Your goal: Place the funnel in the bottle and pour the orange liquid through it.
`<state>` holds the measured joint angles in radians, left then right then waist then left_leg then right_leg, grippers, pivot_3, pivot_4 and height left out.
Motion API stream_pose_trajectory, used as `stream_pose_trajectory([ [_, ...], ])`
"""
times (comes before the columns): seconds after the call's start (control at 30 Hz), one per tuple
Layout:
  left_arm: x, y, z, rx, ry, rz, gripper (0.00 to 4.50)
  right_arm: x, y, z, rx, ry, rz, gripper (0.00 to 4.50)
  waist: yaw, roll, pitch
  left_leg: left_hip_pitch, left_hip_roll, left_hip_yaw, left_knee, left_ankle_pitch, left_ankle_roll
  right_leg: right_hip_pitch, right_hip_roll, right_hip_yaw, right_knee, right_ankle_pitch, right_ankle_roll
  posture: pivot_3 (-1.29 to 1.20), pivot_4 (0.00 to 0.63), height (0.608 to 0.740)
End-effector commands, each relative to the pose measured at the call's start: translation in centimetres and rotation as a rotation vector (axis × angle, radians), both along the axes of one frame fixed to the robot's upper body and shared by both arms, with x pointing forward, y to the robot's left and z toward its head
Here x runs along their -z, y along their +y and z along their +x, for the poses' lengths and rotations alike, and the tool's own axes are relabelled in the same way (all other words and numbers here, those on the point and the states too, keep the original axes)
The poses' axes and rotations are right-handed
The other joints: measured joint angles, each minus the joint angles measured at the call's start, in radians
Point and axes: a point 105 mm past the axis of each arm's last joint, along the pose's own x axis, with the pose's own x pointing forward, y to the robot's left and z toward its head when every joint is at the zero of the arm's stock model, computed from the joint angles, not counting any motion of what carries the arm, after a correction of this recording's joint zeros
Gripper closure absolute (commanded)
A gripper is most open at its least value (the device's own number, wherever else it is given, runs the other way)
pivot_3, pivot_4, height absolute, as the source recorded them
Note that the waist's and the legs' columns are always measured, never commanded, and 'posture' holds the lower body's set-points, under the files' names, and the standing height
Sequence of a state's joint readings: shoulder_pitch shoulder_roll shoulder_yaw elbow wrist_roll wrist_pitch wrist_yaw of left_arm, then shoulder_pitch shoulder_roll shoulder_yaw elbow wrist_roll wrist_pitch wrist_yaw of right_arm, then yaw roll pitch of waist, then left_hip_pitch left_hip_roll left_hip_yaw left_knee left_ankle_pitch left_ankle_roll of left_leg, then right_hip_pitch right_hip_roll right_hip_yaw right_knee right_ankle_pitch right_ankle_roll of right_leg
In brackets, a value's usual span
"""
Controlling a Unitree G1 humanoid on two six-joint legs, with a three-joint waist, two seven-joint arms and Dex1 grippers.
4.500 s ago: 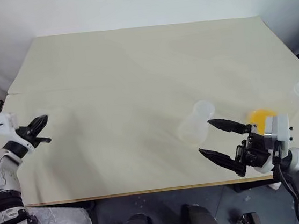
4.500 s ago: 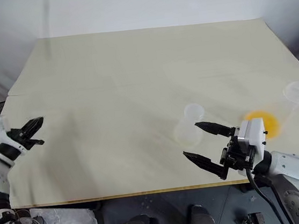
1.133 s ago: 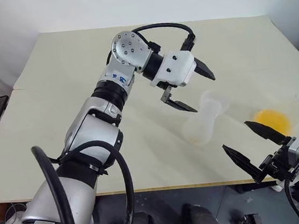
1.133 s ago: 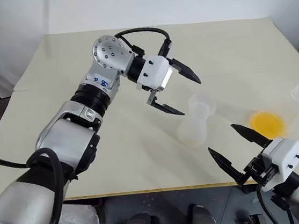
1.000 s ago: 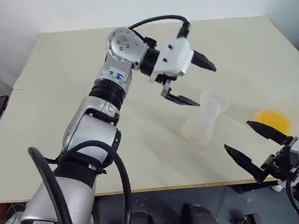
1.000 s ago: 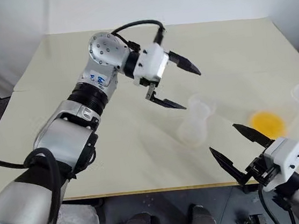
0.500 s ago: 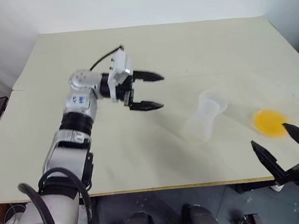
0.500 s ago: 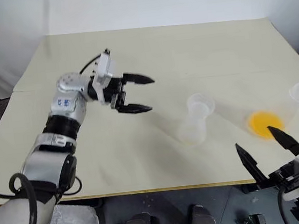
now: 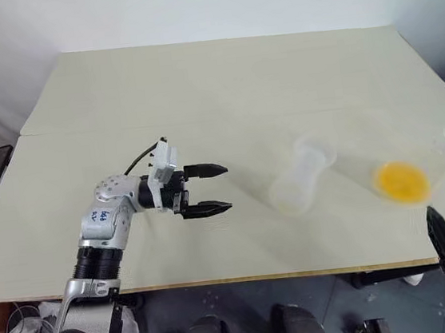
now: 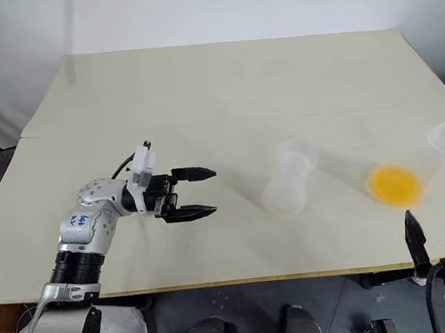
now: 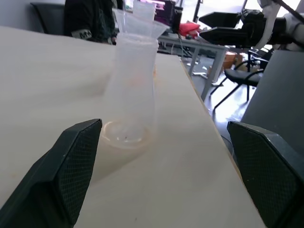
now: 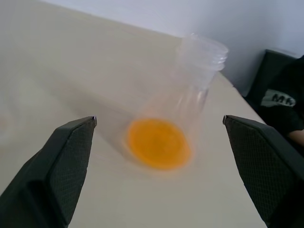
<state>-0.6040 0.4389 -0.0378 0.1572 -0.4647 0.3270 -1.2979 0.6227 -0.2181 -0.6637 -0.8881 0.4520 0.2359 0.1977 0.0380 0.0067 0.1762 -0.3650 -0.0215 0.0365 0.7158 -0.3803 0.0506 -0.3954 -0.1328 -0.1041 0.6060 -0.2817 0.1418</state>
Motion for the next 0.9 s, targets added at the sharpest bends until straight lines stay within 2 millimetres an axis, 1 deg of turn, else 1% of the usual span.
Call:
stream_pose_trajectory([
  [0.03,-0.6,-0.3,-0.5,-0.004,-0.056,-0.012,0.01,-0.6,-1.4,1.0,0.050,-0.014,-0.040,0.00,-0.002,0.002,-0.001,0.000,0.000,0.000,0.000,0.000,0.000,0.000,0.000,0.000,0.000,0.000,0.000,0.00,0.150,0.740],
  [0.1,-0.4,-0.1,-0.8,-0.009,-0.050,-0.022,0.01,-0.7,-2.4,2.0,0.062,-0.017,-0.039,0.00,-0.009,0.003,-0.001,0.001,0.000,0.000,-0.001,0.000,0.000,0.000,0.000,0.000,0.000,0.000,0.000,0.00,0.150,0.740],
  [0.2,-0.3,0.0,-0.9,-0.022,-0.049,-0.024,0.01,-1.2,-3.3,3.0,0.069,-0.026,-0.036,0.00,-0.012,0.003,-0.001,0.001,0.000,0.001,-0.001,0.000,0.000,0.000,0.000,0.000,0.001,0.000,0.000,0.00,0.150,0.740],
  [0.33,-0.2,0.4,-1.0,-0.043,-0.056,-0.023,0.01,-1.9,-4.1,4.4,0.056,-0.035,-0.035,0.00,-0.013,0.004,-0.001,0.001,0.000,0.001,-0.001,0.000,0.000,0.000,0.000,0.000,0.001,0.000,0.000,0.00,0.150,0.740],
  [0.43,-0.4,0.3,-1.1,-0.057,-0.065,-0.037,0.01,-2.1,-4.7,5.2,0.049,-0.035,-0.020,0.00,-0.013,0.004,-0.001,0.001,0.000,0.001,-0.001,0.000,0.000,0.000,0.000,0.000,0.000,0.000,0.000,0.00,0.150,0.740],
  [0.7,-0.5,0.1,-1.3,-0.085,-0.075,-0.053,0.01,-2.6,-5.2,7.2,-0.001,-0.037,0.009,0.00,-0.013,0.004,-0.001,0.001,0.000,0.001,-0.001,0.000,0.000,0.000,0.000,0.000,0.000,0.000,0.000,0.00,0.150,0.740],
  [0.9,-0.4,0.2,-1.5,-0.105,-0.076,-0.055,0.01,-2.8,-5.4,8.0,-0.027,-0.034,0.017,0.00,-0.013,0.004,-0.001,0.001,0.000,0.001,-0.001,0.000,0.000,0.000,0.000,0.000,0.000,0.000,0.000,0.00,0.150,0.740],
])
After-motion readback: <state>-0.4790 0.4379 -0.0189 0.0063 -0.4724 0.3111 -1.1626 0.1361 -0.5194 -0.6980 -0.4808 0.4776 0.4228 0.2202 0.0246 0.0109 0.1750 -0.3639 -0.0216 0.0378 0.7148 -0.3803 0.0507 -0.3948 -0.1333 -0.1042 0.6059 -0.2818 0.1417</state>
